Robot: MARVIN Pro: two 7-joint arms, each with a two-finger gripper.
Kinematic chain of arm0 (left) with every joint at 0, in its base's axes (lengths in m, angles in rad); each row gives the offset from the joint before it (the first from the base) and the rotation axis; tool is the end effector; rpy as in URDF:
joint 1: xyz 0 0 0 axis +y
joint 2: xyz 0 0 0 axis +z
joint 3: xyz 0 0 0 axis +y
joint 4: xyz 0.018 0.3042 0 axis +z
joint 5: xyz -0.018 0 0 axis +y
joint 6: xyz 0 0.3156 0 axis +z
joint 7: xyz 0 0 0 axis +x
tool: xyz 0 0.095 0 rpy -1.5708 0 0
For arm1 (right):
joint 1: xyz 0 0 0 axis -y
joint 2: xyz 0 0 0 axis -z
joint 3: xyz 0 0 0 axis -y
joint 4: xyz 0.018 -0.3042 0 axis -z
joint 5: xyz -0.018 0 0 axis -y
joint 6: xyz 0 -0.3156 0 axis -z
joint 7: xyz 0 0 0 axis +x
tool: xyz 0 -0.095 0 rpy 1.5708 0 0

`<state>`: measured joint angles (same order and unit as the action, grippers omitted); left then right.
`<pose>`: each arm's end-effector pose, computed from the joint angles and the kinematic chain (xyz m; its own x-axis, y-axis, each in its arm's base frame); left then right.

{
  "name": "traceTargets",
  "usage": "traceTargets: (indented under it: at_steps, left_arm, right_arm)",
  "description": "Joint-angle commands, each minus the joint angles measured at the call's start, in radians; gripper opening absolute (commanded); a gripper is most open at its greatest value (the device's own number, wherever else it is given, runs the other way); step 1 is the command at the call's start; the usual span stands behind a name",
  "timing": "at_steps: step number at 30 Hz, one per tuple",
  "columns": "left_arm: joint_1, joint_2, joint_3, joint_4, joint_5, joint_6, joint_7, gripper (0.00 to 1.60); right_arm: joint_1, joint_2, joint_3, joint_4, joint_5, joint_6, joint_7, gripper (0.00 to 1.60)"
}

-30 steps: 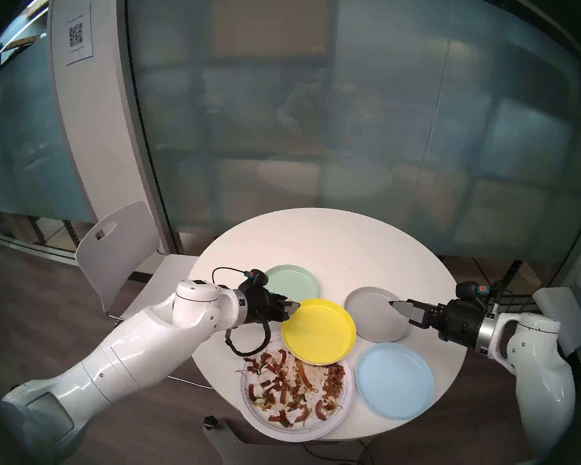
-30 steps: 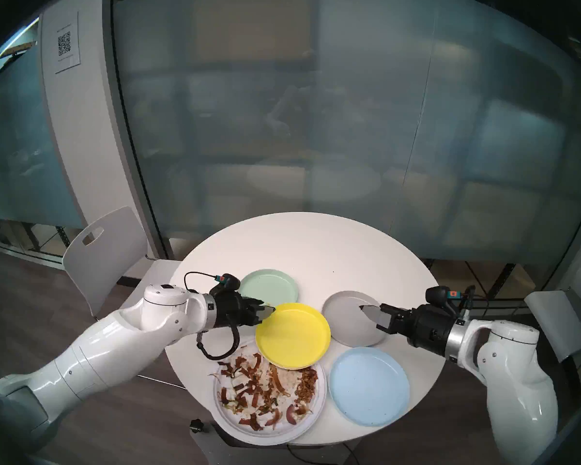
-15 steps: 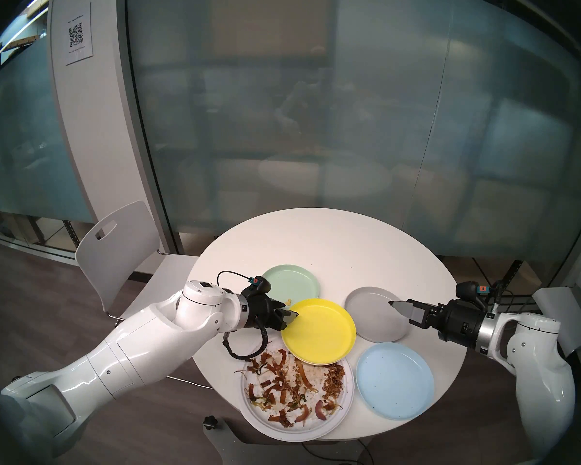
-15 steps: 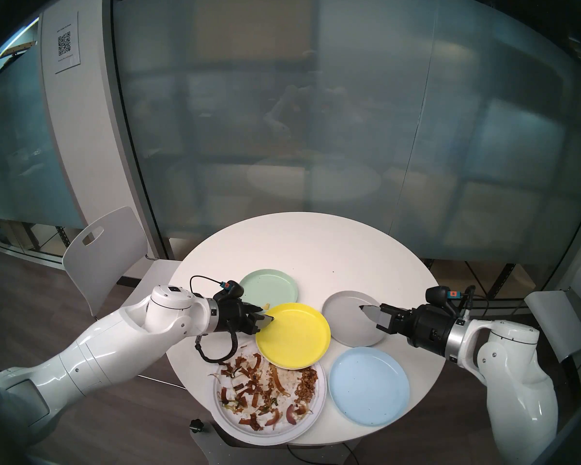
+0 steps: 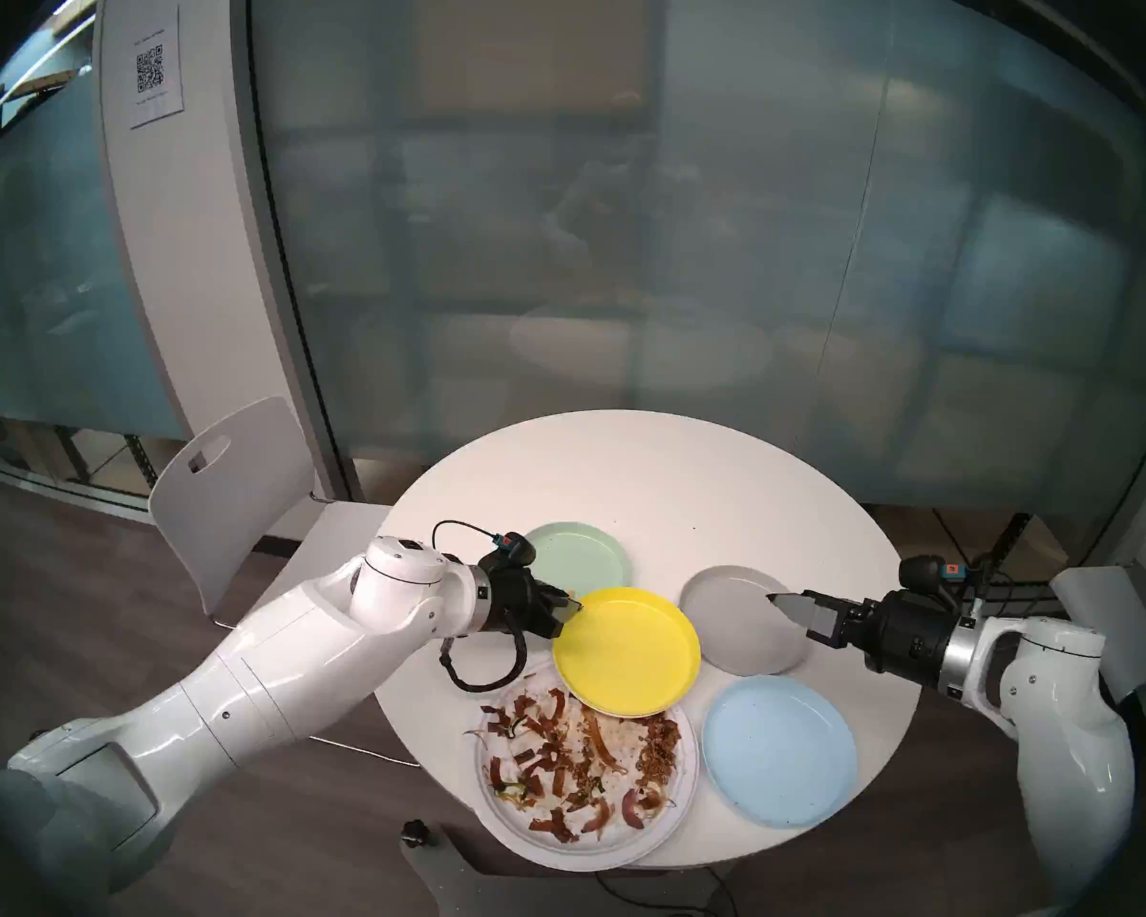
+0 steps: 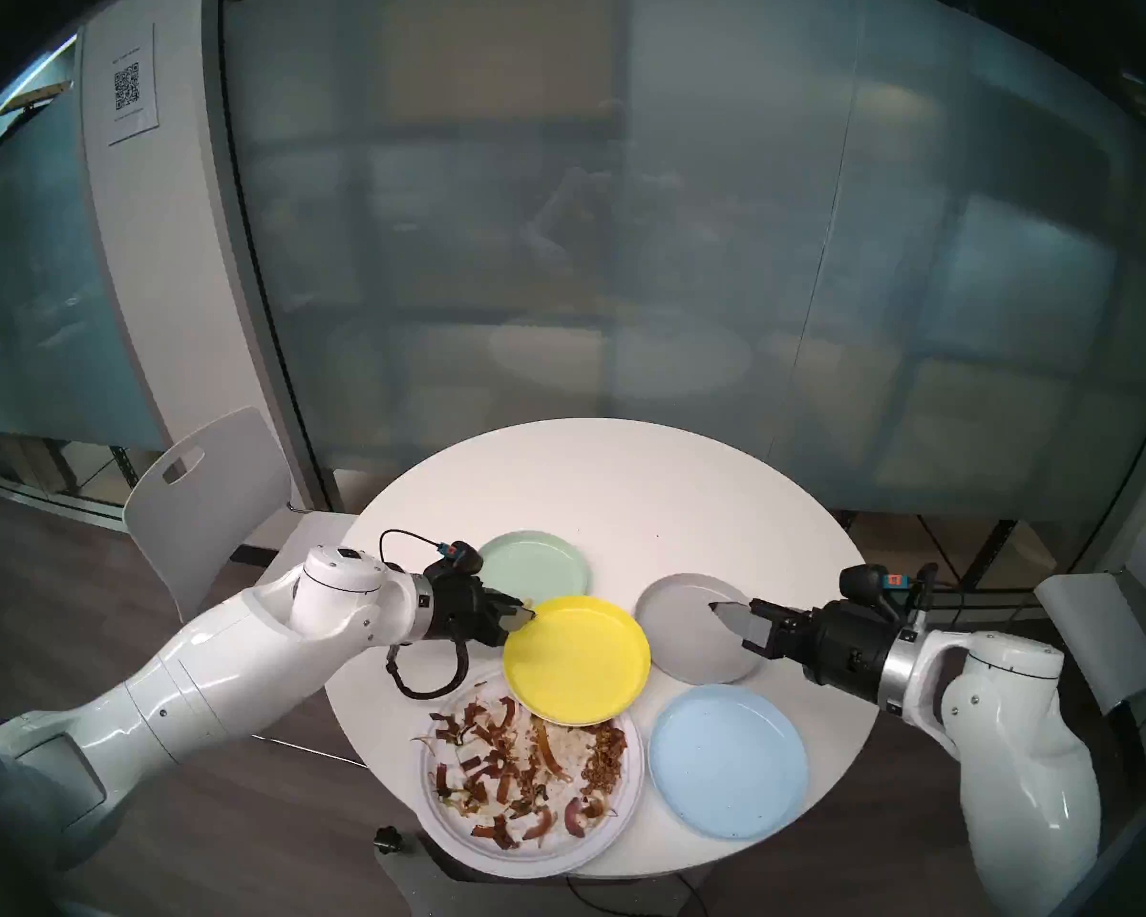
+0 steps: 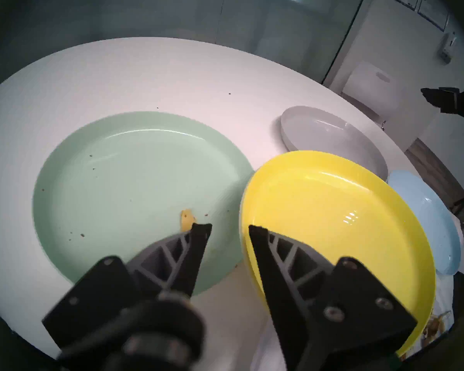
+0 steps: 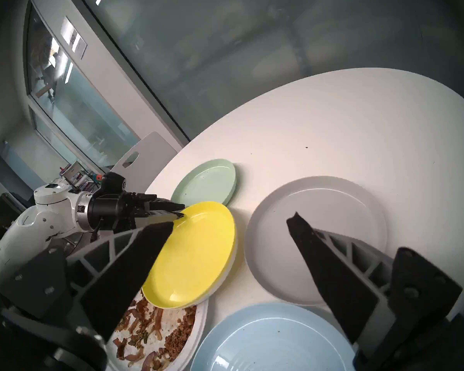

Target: Stack the plates into one stack

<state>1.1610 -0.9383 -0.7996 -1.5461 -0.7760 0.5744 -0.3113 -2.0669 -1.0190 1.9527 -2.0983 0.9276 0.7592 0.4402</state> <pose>0.4212 -0.0567 -0.3308 0.5470 -0.3197 0.7737 -0.7145 -0.6599 0.2324 0.2762 -0.1254 -0.2382 0.5786 -0.1992 0.7909 0.3729 -0.7978 -0.4738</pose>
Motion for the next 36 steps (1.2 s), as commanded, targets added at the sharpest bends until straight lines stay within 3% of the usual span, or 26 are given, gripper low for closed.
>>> traceTargets:
  at_steps: [1, 12, 14, 25, 31, 32, 36]
  left_arm:
    - [-0.032, -0.017, 0.000, 0.000, -0.004, 0.004, -0.026, 1.17]
    - [-0.038, -0.020, 0.021, 0.019, 0.026, 0.005, -0.035, 1.05]
    - [-0.038, -0.020, 0.024, 0.019, 0.032, 0.006, -0.044, 0.78]
    - [-0.034, -0.023, 0.027, 0.010, 0.053, 0.010, -0.046, 0.67]
    - [-0.029, -0.024, 0.018, 0.005, 0.053, 0.011, -0.046, 0.19]
    - [-0.029, -0.024, 0.016, 0.003, 0.052, 0.013, -0.047, 0.00]
    - [-0.028, -0.024, 0.005, 0.004, 0.037, 0.020, -0.052, 0.00]
  right_arm:
    - [0.001, 0.002, 0.000, -0.015, 0.000, 0.000, 0.001, 1.60]
    - [0.001, 0.002, 0.000, -0.015, 0.000, 0.000, 0.000, 1.60]
    - [0.001, 0.001, 0.000, -0.015, 0.000, 0.000, 0.000, 1.60]
    - [0.001, 0.001, 0.000, -0.015, -0.001, 0.000, 0.000, 1.60]
    - [0.001, 0.001, 0.000, -0.015, -0.001, 0.000, 0.000, 1.60]
    - [0.001, 0.001, 0.000, -0.015, -0.001, 0.000, 0.000, 1.60]
    - [0.001, 0.001, 0.000, -0.015, -0.001, 0.000, 0.000, 1.60]
